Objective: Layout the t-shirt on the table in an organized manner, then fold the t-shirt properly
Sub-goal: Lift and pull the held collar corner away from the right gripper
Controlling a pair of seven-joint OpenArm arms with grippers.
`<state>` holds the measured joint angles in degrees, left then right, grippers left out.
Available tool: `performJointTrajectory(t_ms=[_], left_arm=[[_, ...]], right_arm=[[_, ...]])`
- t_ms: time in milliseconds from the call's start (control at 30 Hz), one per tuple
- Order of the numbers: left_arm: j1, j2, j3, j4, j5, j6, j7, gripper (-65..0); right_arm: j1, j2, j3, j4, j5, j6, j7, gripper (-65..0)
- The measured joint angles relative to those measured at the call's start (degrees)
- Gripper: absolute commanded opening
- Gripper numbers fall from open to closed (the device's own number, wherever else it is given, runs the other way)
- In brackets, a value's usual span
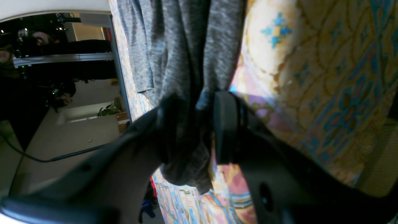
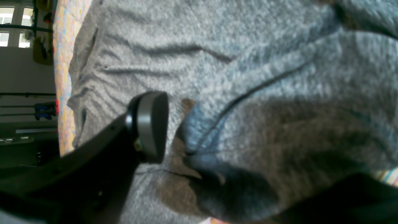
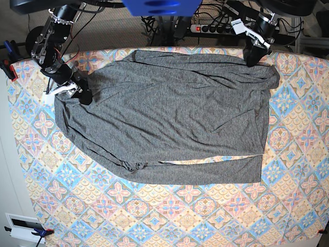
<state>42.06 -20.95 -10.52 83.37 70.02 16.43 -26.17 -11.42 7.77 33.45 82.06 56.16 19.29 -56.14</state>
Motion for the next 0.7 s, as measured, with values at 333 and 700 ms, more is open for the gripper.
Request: performJointTrajectory(t_ms=[333,700], left_arm=[[0.35,0.35,0.15,2.75,-8.13,-5.84,1.27,-65.0],[8.17,-0.02,0.26,20.87,-26.14,-6.08,1.60,-65.0]], right_arm=[[0.02,0.00,0.00,0.00,0.00,0.00,0.02,-30.5],[0.00,0.00,0.00,0.00,0.00,0.00,-0.07,-30.5]])
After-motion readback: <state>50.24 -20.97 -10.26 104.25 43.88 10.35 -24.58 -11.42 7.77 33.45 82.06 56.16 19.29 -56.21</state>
